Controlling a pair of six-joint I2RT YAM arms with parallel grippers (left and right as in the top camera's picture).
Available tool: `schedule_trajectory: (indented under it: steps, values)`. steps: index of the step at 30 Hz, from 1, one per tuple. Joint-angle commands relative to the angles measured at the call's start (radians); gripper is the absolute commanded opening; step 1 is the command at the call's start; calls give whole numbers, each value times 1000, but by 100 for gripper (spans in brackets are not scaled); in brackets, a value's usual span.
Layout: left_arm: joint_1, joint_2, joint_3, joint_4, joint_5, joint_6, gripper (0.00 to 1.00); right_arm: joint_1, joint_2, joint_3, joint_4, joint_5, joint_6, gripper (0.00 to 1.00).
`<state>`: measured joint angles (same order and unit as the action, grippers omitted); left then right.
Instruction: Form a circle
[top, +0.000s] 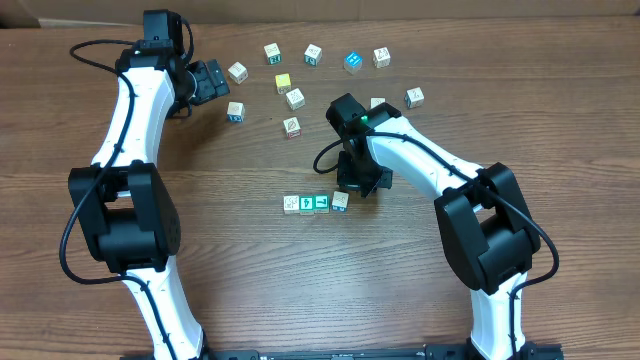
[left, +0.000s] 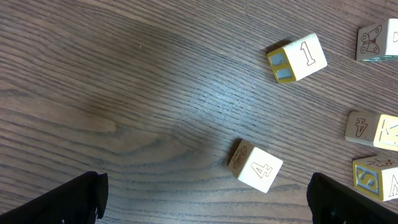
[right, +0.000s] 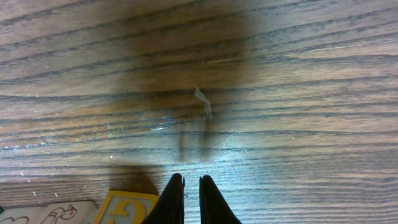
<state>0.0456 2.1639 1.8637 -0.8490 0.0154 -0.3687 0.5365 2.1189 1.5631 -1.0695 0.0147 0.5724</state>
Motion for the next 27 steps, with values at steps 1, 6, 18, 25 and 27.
schedule_trajectory:
  steps: [1,6,18,25,27]
  values:
    - [-7,-6,13,0,4,-21,100,-4,2,-6,0,10,4,7]
    - [-7,-6,13,0,4,-21,100,-4,2,-6,-1,10,3,7]
    - [-7,-6,13,0,4,-21,100,-4,2,-6,-10,10,3,7]
    - [-7,-6,13,0,4,-21,100,-4,2,-6,-18,10,3,7]
    - [-7,-6,13,0,4,-21,100,-4,2,-6,-18,10,3,7]
